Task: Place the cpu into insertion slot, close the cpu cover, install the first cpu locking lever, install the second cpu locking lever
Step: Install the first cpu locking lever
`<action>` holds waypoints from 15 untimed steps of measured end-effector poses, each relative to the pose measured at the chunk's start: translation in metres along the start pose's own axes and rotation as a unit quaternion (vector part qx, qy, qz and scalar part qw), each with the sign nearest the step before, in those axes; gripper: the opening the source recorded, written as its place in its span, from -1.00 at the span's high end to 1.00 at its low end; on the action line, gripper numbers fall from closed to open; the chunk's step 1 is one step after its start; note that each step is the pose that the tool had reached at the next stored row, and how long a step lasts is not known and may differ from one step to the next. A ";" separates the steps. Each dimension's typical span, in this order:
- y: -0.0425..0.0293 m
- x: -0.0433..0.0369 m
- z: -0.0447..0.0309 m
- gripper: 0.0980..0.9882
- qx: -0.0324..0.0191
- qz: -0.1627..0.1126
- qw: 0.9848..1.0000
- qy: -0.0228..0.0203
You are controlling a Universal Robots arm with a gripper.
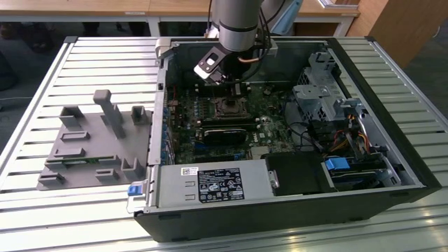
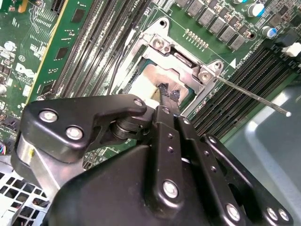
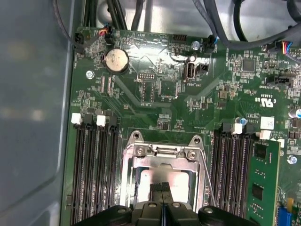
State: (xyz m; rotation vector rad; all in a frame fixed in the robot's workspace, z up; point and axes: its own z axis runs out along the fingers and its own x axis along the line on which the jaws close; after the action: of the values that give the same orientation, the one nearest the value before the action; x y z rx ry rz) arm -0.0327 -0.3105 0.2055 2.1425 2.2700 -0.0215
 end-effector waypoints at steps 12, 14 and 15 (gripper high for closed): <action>0.0003 -0.0001 -0.0032 0.98 0.000 0.000 1.000 0.000; 0.0003 -0.0001 -0.0052 0.98 0.000 0.000 1.000 0.000; 0.0003 -0.0002 -0.0064 0.98 0.000 0.000 1.000 0.000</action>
State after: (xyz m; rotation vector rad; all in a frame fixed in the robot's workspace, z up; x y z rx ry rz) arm -0.0324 -0.3105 0.2119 2.1423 2.2701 -0.0216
